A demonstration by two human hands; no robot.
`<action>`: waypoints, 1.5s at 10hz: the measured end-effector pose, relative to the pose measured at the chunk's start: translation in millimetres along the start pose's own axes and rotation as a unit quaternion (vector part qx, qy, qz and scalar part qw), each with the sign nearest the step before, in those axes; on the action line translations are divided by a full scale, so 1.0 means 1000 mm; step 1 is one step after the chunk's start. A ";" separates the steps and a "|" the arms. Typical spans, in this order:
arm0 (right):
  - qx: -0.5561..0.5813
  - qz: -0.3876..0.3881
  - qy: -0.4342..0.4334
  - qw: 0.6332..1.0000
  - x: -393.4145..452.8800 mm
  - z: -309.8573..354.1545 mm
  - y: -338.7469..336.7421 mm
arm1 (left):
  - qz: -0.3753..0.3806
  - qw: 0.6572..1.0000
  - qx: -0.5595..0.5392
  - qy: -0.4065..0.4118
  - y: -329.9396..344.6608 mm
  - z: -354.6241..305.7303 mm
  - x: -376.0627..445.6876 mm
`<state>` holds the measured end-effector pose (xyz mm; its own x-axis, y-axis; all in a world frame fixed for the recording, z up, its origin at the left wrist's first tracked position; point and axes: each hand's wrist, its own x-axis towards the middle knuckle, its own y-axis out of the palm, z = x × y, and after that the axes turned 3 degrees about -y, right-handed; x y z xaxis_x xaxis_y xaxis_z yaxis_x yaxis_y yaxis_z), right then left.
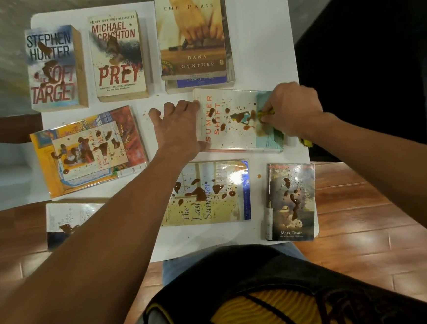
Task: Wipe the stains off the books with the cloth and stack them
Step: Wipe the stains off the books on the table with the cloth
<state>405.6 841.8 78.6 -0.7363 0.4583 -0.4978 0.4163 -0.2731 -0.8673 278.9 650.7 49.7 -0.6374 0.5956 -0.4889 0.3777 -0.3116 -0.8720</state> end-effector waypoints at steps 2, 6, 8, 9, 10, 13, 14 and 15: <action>-0.034 0.030 -0.053 0.998 -0.010 0.002 0.005 | 0.004 1.000 0.002 0.001 0.000 -0.001 0.000; -0.003 0.000 -0.022 1.000 -0.016 -0.005 0.002 | 0.003 1.000 0.004 0.000 -0.001 -0.002 0.000; 0.002 0.025 -0.106 0.994 -0.036 0.016 0.015 | 0.008 1.000 0.006 0.000 -0.002 -0.001 0.001; -0.009 0.028 -0.099 0.995 -0.033 0.011 0.010 | 0.008 1.000 0.006 0.001 -0.001 -0.001 0.001; -0.027 0.026 -0.098 0.994 -0.033 0.015 0.010 | 0.009 1.000 0.003 0.002 -0.001 -0.002 0.001; -0.036 0.015 -0.121 0.992 -0.033 0.027 0.016 | 0.008 1.000 -0.002 0.004 -0.001 0.000 0.001; -0.051 0.028 -0.080 0.995 -0.041 0.004 0.015 | 0.004 1.000 -0.008 0.004 0.001 0.000 0.001; -0.057 0.022 -0.080 0.995 -0.045 0.009 0.014 | 0.002 1.000 -0.011 0.006 0.002 0.001 0.001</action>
<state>439.0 809.7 89.0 -0.7871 0.3057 -0.5357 0.5017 -0.1878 -0.8444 277.8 650.2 47.6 -0.6283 0.6030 -0.4916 0.3941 -0.2982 -0.8694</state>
